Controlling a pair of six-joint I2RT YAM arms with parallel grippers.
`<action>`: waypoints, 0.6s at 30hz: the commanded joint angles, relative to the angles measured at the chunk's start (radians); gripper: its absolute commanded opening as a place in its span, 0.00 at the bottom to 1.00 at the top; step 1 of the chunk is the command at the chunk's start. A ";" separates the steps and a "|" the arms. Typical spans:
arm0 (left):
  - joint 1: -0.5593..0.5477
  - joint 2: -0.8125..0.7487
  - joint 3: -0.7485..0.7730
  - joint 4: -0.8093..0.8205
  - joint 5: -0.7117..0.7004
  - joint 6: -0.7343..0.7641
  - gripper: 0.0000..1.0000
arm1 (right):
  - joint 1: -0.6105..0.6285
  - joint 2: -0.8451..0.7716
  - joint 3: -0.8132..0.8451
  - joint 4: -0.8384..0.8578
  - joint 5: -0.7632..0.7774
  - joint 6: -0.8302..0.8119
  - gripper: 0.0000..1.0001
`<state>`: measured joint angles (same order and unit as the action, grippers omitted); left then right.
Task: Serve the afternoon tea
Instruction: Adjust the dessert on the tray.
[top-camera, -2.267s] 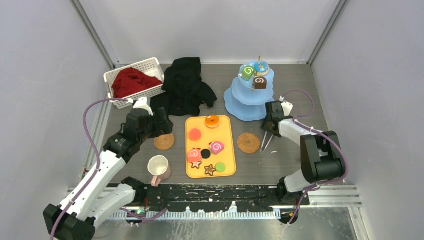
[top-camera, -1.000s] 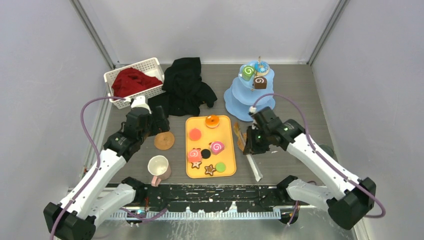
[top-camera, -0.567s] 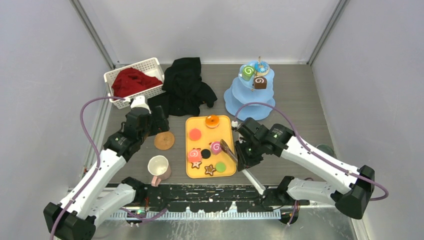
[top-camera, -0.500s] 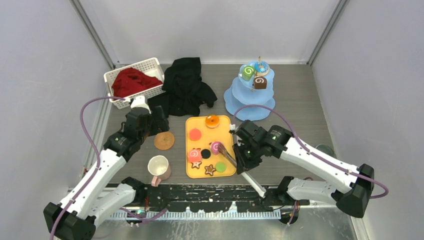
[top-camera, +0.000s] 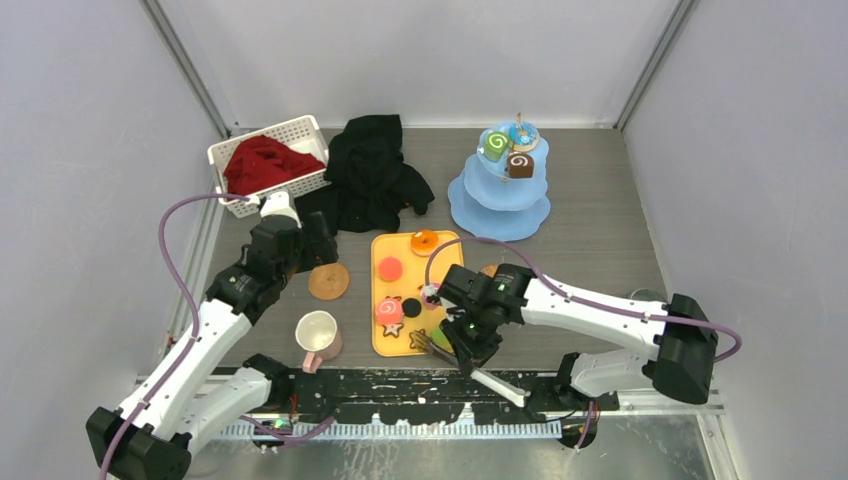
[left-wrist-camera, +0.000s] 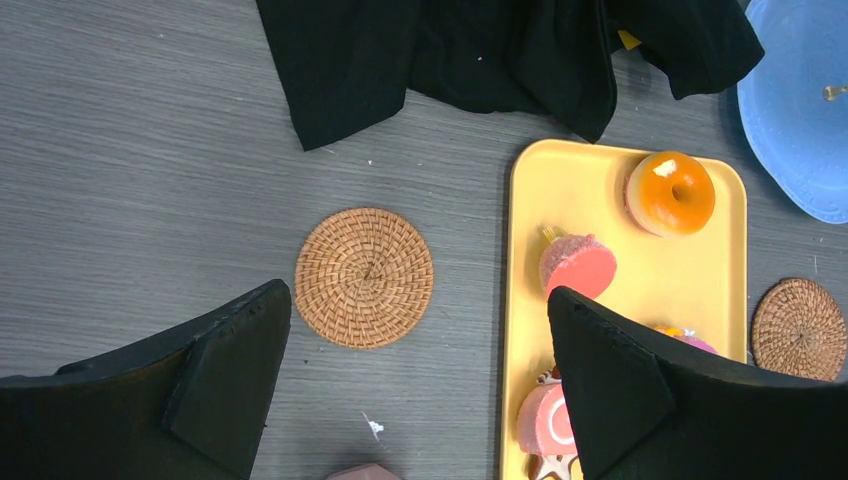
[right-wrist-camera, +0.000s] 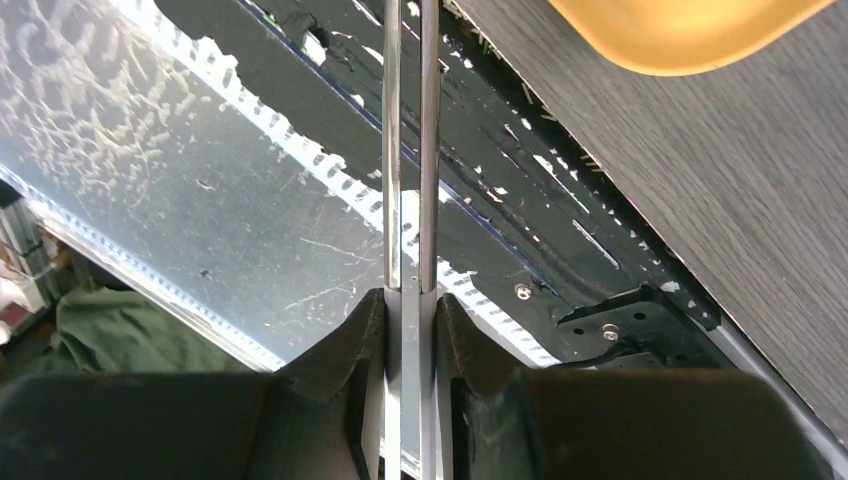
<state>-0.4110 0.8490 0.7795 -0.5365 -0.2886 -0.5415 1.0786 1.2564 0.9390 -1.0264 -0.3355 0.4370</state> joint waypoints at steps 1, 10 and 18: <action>0.003 -0.011 0.009 0.016 -0.020 0.008 0.99 | 0.015 0.024 -0.002 0.042 -0.026 -0.042 0.01; 0.002 0.000 0.008 0.024 -0.006 0.001 0.99 | 0.014 0.056 0.040 0.029 0.175 -0.019 0.01; 0.003 0.001 0.009 0.022 -0.003 0.001 0.99 | -0.002 0.083 0.109 0.075 0.210 -0.021 0.01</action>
<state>-0.4110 0.8543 0.7795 -0.5362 -0.2878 -0.5419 1.0817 1.3449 0.9699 -0.9947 -0.1307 0.4225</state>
